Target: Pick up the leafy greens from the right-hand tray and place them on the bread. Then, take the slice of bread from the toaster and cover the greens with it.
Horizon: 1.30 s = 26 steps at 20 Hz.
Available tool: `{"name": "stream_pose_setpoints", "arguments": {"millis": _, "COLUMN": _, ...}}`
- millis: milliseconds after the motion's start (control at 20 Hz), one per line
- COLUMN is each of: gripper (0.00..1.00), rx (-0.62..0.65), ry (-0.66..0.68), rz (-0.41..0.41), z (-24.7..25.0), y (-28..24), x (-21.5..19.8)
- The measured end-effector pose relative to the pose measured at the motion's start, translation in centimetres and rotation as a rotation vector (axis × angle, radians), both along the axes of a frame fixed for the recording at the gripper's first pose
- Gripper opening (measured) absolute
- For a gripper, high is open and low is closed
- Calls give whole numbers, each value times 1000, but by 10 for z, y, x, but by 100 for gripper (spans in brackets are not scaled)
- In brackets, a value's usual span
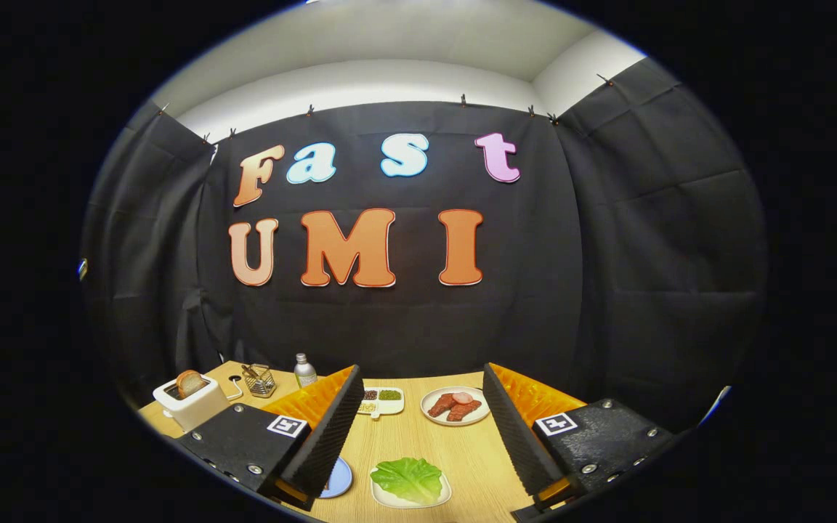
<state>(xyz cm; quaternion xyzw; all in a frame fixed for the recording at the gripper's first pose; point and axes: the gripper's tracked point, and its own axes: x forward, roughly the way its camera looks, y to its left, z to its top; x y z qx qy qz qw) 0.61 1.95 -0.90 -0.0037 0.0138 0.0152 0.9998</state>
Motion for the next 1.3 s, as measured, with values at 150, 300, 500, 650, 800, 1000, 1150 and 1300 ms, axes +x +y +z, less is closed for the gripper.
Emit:
{"name": "stream_pose_setpoints", "arguments": {"millis": 150, "gripper": 98, "rx": -1, "ry": 2, "rz": -4, "z": 0, "y": 1, "x": 3}}
{"name": "stream_pose_setpoints", "arguments": {"millis": 300, "gripper": 98, "rx": 2, "ry": 7, "rz": 0, "z": -5, "y": 4, "x": 6}}
{"name": "stream_pose_setpoints", "arguments": {"millis": 500, "gripper": 98, "rx": -10, "ry": 17, "rz": 18, "z": -18, "y": 13, "x": 12}}
{"name": "stream_pose_setpoints", "arguments": {"millis": 650, "gripper": 98, "rx": -9, "ry": 49, "rz": 37, "z": -38, "y": 21, "x": 17}}
{"name": "stream_pose_setpoints", "arguments": {"millis": 800, "gripper": 98, "rx": -18, "ry": 92, "rz": 60, "z": -66, "y": 28, "x": 23}}
{"name": "stream_pose_setpoints", "arguments": {"millis": 1000, "gripper": 99, "rx": -28, "ry": 161, "rz": 75, "z": -104, "y": 35, "x": 31}}
{"name": "stream_pose_setpoints", "arguments": {"millis": 1150, "gripper": 99, "rx": -46, "ry": 216, "rz": 87, "z": -133, "y": 40, "x": 36}}
{"name": "stream_pose_setpoints", "arguments": {"millis": 1300, "gripper": 99, "rx": -37, "ry": 262, "rz": 93, "z": -157, "y": 44, "x": 42}}
